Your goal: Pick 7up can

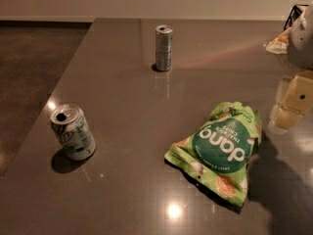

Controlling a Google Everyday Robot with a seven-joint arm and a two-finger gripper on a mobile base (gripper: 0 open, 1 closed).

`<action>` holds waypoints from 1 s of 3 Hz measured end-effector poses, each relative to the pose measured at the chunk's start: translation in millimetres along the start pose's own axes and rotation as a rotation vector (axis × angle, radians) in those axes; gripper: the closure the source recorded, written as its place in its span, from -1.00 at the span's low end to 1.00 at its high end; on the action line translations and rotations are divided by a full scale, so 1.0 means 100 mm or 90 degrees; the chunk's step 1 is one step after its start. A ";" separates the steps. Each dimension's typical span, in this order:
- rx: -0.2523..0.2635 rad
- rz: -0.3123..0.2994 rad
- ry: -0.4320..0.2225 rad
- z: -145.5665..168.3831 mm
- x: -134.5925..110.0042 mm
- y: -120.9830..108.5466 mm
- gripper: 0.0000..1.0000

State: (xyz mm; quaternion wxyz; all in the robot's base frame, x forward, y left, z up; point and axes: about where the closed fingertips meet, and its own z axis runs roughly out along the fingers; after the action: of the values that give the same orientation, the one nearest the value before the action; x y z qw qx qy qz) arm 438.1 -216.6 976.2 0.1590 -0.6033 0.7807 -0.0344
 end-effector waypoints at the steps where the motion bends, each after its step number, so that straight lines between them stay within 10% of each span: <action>1: 0.000 0.000 0.000 0.00 0.00 0.00 -1.00; 3: -0.024 -0.007 -0.036 0.17 -0.27 0.07 -1.00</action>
Offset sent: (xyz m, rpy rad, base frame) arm 0.0048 0.0257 -0.0123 0.0432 0.0187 0.0253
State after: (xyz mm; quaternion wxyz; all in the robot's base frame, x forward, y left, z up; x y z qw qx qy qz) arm 442.2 -186.5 963.6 0.1693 -0.6111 0.7732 -0.0031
